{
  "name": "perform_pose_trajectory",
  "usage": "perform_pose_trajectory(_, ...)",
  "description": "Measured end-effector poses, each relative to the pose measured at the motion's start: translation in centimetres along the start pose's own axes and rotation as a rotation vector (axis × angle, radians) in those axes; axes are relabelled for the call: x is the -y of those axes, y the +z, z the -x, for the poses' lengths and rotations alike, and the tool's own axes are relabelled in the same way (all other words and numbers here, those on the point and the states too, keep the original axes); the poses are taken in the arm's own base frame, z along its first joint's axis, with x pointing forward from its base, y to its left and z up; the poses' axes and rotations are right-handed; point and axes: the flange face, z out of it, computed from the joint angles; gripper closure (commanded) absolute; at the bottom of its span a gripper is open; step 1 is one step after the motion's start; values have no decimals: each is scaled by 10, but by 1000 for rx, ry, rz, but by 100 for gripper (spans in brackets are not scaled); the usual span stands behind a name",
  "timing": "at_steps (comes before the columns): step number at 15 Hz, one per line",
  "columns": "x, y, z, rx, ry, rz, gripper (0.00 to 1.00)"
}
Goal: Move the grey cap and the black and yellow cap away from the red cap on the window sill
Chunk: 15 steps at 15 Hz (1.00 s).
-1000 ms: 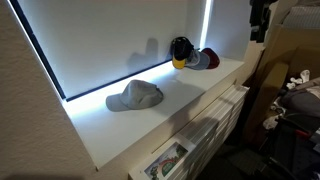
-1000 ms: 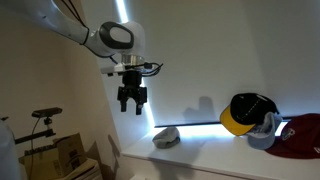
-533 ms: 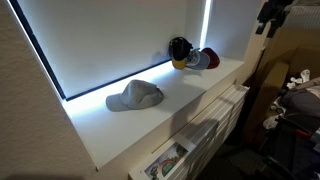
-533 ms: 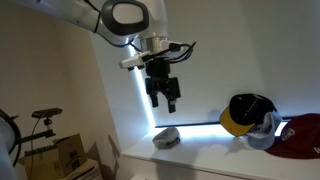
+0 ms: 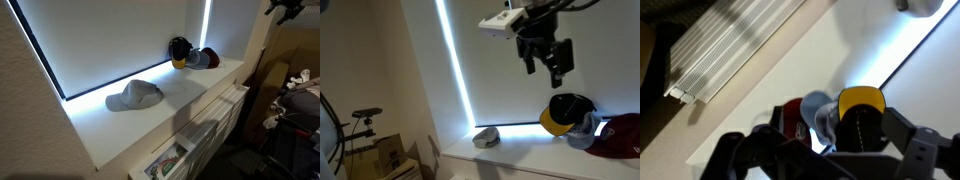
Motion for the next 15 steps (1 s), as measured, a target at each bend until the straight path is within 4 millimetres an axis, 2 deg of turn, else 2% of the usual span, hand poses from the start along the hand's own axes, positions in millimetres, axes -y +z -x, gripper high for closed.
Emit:
perform_pose_trajectory(1,-15,-9,-7,-50,26,4,0)
perform_pose_trajectory(3,-61,-30,1,-124,90,32,0)
perform_pose_trajectory(4,-77,-39,8,-143,108,33,0)
perform_pose_trajectory(5,-84,-44,12,-152,116,33,0)
perform_pose_trajectory(8,-83,-45,11,-147,110,41,0)
perform_pose_trajectory(12,-87,-46,11,-41,97,232,0)
perform_pose_trajectory(14,-80,-32,5,16,86,311,0)
perform_pose_trajectory(15,-73,-18,0,50,75,339,0)
